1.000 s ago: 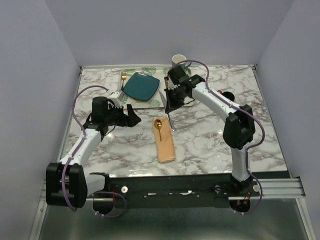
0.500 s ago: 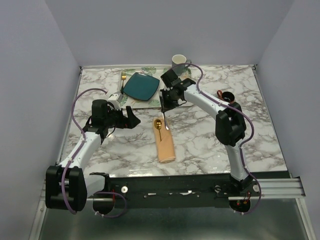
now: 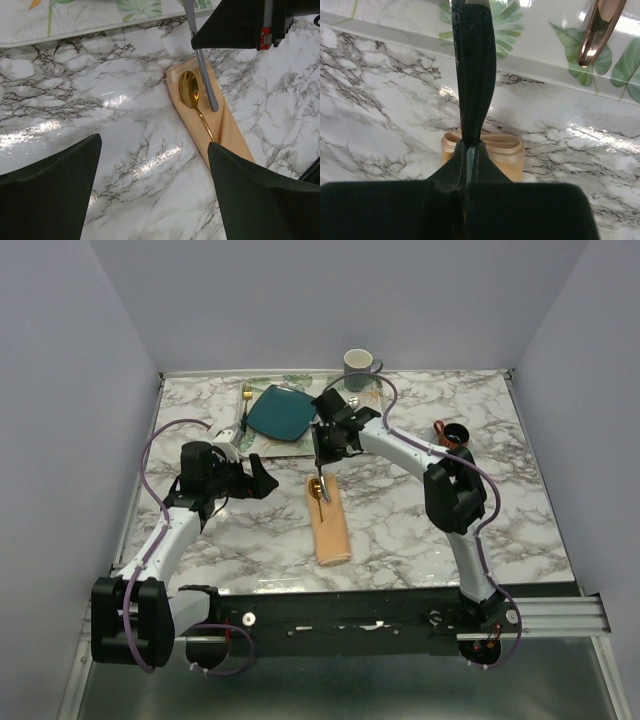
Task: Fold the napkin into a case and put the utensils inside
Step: Insert the knife into the folded napkin.
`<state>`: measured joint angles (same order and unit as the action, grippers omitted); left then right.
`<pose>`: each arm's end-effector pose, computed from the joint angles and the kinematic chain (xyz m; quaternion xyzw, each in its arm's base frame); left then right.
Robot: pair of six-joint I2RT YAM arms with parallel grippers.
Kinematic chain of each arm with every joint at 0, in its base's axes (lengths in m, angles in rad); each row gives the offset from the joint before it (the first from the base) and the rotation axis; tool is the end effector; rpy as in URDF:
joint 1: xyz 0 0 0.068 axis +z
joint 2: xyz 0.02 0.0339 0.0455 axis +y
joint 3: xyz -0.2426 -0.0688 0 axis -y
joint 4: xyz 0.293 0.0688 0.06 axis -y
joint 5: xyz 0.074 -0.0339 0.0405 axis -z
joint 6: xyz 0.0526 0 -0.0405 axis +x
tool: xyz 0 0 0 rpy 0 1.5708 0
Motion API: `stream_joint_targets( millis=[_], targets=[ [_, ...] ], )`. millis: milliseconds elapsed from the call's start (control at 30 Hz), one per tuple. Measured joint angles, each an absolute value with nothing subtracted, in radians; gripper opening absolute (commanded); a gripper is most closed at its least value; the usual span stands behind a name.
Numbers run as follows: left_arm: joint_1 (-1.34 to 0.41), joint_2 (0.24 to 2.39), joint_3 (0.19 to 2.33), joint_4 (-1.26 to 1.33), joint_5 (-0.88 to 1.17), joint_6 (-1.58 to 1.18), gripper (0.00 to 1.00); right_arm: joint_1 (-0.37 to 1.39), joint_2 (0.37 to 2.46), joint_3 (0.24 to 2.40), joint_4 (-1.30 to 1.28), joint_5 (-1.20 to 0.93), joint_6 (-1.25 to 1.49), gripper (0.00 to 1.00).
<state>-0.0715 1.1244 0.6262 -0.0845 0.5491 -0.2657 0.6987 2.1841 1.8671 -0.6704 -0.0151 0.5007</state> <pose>0.2978 -0.0489 0.1796 0.0458 0.8559 -0.3119 0.4099 0.4026 0.3392 0.1719 -0.0968 0.9528 0.1683 0.2333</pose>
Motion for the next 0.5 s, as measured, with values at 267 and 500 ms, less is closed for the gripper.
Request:
stream_joint_targets(
  millis=[267, 500],
  targets=[
    [-0.065, 1.108, 0.61, -0.085, 0.55, -0.258, 0.99, 0.715, 2.184, 1.796, -0.667, 0.022, 0.5, 0.0],
    [-0.065, 1.085, 0.593, -0.085, 0.55, -0.257, 0.99, 0.72, 2.175, 1.755, -0.667, 0.044, 0.506, 0.01]
  ],
)
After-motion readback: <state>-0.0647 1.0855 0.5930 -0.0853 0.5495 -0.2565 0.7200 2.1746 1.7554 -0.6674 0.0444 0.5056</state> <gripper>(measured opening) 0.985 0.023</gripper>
